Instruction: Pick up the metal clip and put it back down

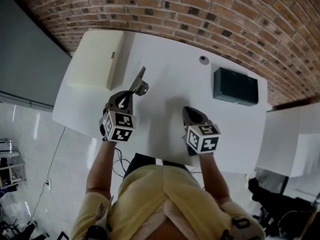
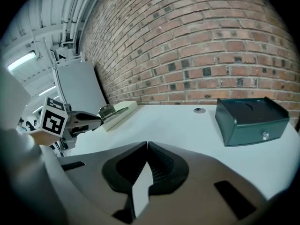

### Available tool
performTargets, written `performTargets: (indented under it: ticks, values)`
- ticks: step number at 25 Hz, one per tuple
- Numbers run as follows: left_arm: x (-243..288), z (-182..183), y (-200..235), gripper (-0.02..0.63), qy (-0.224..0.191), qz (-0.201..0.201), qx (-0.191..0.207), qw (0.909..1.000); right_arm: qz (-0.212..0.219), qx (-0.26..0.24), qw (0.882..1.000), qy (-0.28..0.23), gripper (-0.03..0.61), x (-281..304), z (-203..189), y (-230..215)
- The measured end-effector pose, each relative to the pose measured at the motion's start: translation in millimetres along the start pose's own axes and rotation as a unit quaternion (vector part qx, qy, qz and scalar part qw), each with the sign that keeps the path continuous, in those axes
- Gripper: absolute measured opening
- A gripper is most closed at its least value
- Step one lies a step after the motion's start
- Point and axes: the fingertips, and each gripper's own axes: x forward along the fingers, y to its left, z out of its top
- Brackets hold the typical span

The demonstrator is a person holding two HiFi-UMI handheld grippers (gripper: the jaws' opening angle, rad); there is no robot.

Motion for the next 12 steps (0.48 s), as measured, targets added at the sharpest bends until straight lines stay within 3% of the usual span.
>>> performTargets:
  ticks: [12]
  values:
    - [-29.4,-84.9,21.1,0.015,0.061,0.043,-0.032,0.9967,0.032,-0.022,0.999,0.036,0.005,26.0,-17.6,21.8]
